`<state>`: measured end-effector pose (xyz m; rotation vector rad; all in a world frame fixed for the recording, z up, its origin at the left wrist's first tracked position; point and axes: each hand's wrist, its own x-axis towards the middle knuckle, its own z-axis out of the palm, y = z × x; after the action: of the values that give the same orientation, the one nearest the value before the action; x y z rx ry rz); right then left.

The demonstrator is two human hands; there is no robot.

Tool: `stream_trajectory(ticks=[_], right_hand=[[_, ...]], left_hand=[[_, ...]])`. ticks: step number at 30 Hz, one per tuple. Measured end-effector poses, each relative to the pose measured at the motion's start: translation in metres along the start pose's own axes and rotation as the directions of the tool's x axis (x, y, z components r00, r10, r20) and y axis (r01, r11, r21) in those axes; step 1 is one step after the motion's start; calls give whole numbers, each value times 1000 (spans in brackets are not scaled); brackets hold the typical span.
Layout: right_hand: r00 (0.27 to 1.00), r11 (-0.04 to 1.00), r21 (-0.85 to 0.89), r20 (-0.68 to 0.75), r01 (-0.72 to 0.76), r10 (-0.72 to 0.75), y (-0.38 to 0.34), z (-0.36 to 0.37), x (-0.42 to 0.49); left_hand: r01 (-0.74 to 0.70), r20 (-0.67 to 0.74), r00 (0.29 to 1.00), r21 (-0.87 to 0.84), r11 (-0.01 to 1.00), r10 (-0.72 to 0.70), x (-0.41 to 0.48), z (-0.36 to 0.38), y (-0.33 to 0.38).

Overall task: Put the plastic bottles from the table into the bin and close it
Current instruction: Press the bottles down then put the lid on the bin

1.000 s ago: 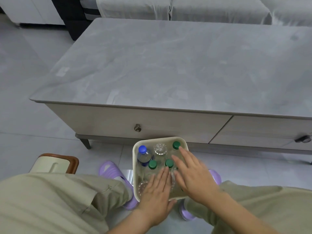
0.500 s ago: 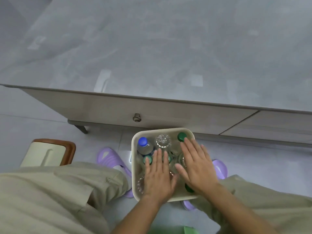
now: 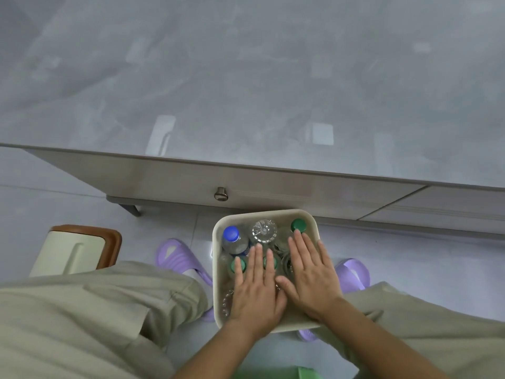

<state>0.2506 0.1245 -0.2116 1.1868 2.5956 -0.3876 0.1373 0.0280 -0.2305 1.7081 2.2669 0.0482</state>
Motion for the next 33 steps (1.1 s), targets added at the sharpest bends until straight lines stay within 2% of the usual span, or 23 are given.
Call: stream_trajectory(ticks=[3, 7, 9, 12, 18, 22, 27, 33], right_hand=[[1000, 1000, -13, 1, 0, 0, 0, -3, -2], [997, 999, 36, -69, -17, 20, -5, -5, -12], [997, 999, 31, -79, 12, -9, -9, 2, -19], [996, 998, 21, -71, 54, -52, -14, 14, -27], [989, 994, 6, -99, 106, -105, -14, 21, -19], [991, 994, 20, -81, 108, -106, -15, 20, -15], [986, 992, 32, -113, 124, -120, -15, 19, -14], [993, 996, 14, -85, 87, -86, -16, 21, -10]], left_hand=[[-28, -22, 999, -2, 1000, 28, -4, -8, -12], [105, -64, 992, -3, 995, -105, -12, -15, -39], [141, -41, 989, 8, 990, -141, -15, -14, -43], [134, 12, 991, 33, 990, -134, -16, -11, -40], [105, -18, 994, 67, 992, -104, -11, -9, -39], [101, 32, 994, 66, 993, -103, -7, -11, -39], [109, 44, 993, 48, 993, -111, -8, -11, -40], [119, 45, 992, 21, 993, -120, -3, -17, -39]])
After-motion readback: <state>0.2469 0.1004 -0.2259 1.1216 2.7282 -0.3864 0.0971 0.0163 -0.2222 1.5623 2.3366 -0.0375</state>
